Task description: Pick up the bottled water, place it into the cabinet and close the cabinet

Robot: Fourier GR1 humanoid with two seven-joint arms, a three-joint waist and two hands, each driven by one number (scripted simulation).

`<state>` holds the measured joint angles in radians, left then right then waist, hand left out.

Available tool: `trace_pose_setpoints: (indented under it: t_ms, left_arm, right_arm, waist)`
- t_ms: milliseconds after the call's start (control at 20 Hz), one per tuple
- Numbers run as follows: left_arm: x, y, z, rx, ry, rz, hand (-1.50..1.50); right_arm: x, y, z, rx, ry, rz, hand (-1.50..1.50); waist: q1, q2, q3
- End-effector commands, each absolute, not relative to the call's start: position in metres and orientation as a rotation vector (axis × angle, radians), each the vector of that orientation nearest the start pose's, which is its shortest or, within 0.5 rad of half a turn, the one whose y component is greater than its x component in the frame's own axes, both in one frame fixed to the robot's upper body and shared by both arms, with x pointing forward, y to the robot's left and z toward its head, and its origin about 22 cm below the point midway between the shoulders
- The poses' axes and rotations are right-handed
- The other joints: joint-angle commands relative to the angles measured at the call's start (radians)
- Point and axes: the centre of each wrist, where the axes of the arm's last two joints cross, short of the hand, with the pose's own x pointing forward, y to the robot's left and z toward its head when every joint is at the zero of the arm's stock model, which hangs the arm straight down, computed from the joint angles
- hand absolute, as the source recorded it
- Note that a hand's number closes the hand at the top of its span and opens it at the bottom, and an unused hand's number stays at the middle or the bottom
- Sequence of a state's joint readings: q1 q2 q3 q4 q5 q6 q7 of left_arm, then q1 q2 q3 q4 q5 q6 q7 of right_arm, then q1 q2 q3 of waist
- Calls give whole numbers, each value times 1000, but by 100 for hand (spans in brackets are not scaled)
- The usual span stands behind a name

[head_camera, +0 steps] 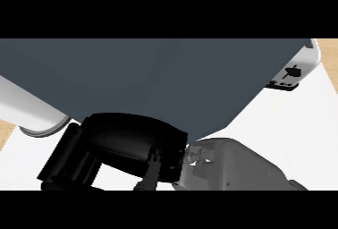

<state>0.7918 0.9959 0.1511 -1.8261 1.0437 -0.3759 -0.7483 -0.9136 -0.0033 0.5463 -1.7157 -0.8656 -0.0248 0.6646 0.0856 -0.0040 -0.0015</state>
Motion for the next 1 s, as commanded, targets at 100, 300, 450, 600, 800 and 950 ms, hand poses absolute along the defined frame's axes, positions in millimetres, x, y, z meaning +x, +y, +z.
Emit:
trace_pose_setpoints:
  t_ms: [100, 300, 450, 600, 800, 950]
  left_arm:
    - [61, 451, 90, -219, -1896, 82, -150]
    - [51, 454, 84, -204, -1894, 85, -150]
    - [40, 465, 101, -199, -1896, 69, -150]
    - [46, 445, 100, -190, -1895, 83, -150]
    - [38, 449, 99, -202, -1886, 82, -150]
    - [46, 448, 82, -216, -1884, 75, -150]
  right_arm:
    - [291, -12, 225, 1143, -1151, 798, 150]
    - [318, -21, 192, 1116, -1135, 752, 150]
    - [332, -37, 170, 1095, -1158, 705, 150]
    - [353, -60, 174, 1047, -1187, 653, 150]
    - [373, -71, 184, 1013, -1308, 626, 150]
    - [380, -64, 179, 969, -1353, 668, 150]
  waist:
    - [-49, 5, 2]
    - [-55, 7, 1]
    - [-47, 5, 2]
    - [-59, 6, 3]
    - [-56, 6, 2]
    - [-60, 9, 1]
